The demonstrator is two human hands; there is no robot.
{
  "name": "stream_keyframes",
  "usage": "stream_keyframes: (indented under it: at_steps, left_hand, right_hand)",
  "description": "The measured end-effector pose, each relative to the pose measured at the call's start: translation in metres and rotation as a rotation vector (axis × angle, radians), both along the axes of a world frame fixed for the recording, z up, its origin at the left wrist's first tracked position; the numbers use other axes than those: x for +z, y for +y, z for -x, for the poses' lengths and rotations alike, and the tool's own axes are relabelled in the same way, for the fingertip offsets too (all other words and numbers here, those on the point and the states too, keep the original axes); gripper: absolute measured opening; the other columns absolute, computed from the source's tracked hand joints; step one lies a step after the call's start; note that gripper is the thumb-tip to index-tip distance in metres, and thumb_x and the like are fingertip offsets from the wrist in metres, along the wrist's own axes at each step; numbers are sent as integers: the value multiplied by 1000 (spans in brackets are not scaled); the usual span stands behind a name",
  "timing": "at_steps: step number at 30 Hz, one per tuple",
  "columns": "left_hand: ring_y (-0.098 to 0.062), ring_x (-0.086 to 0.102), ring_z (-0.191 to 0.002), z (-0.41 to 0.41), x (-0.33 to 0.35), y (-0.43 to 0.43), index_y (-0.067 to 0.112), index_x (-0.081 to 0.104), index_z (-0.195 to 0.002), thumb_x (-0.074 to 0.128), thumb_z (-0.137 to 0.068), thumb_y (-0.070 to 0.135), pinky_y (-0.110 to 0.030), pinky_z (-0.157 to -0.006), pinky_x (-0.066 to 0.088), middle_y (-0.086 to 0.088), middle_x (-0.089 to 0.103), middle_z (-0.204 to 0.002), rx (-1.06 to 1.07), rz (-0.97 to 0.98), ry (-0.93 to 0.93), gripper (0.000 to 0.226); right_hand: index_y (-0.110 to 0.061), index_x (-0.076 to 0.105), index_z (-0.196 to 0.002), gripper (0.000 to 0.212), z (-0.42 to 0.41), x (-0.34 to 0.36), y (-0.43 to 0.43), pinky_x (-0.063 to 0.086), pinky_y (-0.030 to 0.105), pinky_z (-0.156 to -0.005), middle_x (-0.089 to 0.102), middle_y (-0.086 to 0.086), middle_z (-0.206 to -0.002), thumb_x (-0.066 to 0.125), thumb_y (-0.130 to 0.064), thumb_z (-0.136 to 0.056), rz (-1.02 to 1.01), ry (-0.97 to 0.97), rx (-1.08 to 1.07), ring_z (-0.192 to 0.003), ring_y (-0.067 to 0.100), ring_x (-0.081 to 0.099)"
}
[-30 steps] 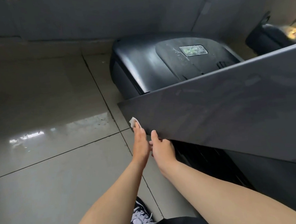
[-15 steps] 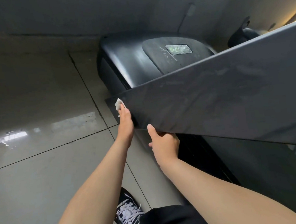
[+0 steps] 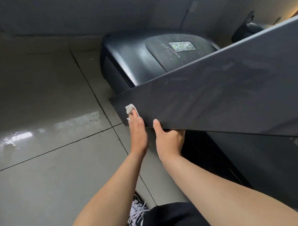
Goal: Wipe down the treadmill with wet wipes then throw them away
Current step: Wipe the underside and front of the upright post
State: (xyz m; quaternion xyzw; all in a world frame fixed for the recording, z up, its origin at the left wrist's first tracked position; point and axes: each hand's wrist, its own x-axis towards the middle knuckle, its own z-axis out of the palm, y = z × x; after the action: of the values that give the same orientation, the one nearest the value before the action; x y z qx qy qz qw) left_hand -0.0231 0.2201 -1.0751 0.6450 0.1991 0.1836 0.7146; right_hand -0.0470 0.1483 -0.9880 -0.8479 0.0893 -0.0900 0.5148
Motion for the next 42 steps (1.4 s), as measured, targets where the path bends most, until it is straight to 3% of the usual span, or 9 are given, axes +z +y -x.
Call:
stream_keyframes:
  at_steps: [6,14,18,22,26,31,34,37,42]
  left_hand:
    - [-24,-13,-156,-5,22,15,38,4,-160,12,-109,35,-52,-121,-1,9,5,-170,-32,-92,254,52]
    - [1,-10,-153,-15,62,42,33,4,-162,20,-112,37,-27,-125,-1,23,-4,-166,-76,-198,-154,52]
    - [2,-12,-152,-8,48,17,37,-1,-161,19,-111,46,-34,-126,1,21,-14,-166,-95,-96,-180,55]
    - [12,-11,-144,17,22,-8,47,-9,-157,16,-107,56,-31,-121,5,23,-18,-164,-107,148,69,56]
    - [26,16,-122,27,30,-14,63,22,-138,17,-107,52,-27,-105,16,37,11,-146,-103,259,101,33]
    - [0,-12,-151,-2,38,8,43,-3,-159,14,-107,53,-36,-123,0,21,-8,-166,-30,116,30,56]
    - [5,-7,-150,-18,38,25,47,-2,-158,14,-104,57,-35,-120,8,29,-5,-163,-30,74,-12,57]
    - [-9,12,-154,-21,23,34,44,11,-159,19,-91,82,-37,-123,13,18,12,-166,-36,300,110,77]
    - [-15,15,-155,-20,-15,29,41,0,-160,20,-89,76,-39,-123,13,12,11,-168,-26,535,324,82]
  right_hand:
    - [-18,62,-122,55,-3,-1,-7,48,38,-105,65,-5,-119,83,-38,-76,-107,61,9,-111,13,61]
    - [-35,56,-84,29,0,7,-14,48,29,-95,64,-19,-95,84,-29,-80,-196,137,58,-93,0,61]
    - [-37,54,-89,32,1,10,-16,44,24,-94,60,-23,-98,82,-26,-81,-213,136,82,-98,6,60]
    - [-24,61,-109,35,4,12,-16,46,24,-92,64,-18,-101,80,-25,-81,-203,132,82,-100,8,63]
    - [-23,60,-111,37,5,10,-13,48,29,-96,67,-10,-107,79,-25,-80,-185,123,70,-102,11,63]
    - [-31,56,-94,26,3,8,-17,48,27,-90,64,-14,-100,77,-22,-82,-178,144,96,-91,-1,61]
    - [-32,52,-85,27,3,9,-18,41,10,-71,60,-18,-91,74,-16,-83,-197,155,96,-73,-17,58]
    - [-27,52,-84,25,3,8,-18,39,1,-58,60,-16,-87,73,-13,-83,-193,145,86,-68,-21,55]
    - [-25,59,-99,27,6,4,-12,50,28,-89,66,-8,-104,74,-23,-78,-168,118,49,-97,11,63]
